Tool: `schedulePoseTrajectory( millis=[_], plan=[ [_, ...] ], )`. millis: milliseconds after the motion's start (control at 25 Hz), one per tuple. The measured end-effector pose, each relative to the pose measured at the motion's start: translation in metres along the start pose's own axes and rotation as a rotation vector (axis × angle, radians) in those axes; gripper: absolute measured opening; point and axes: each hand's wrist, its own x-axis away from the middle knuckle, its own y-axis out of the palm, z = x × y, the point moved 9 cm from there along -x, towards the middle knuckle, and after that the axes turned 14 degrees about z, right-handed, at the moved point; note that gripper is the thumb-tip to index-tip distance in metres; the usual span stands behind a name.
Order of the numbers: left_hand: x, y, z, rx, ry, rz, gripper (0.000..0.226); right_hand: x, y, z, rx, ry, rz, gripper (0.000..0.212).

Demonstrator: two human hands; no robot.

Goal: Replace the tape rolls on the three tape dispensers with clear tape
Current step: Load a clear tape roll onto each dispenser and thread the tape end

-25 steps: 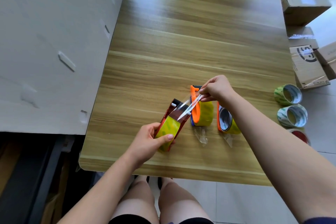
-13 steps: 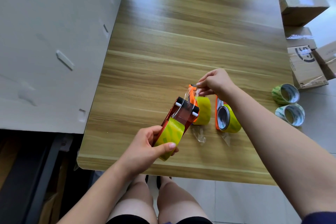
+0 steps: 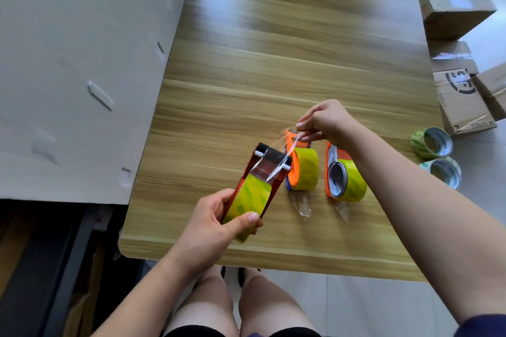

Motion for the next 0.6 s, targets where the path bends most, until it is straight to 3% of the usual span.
schedulePoseTrajectory(
  millis=[400,600],
  plan=[
    [0.019,0.008,0.0,0.047,-0.016,-0.164,0.041,-0.011,-0.013,-0.003,-0.029,-0.017,0.038,0.019],
    [0.019,0.001,0.006,0.07,-0.015,-0.025,0.062,-0.013,-0.012,-0.008,-0.062,-0.027,0.042,0.018]
  ],
)
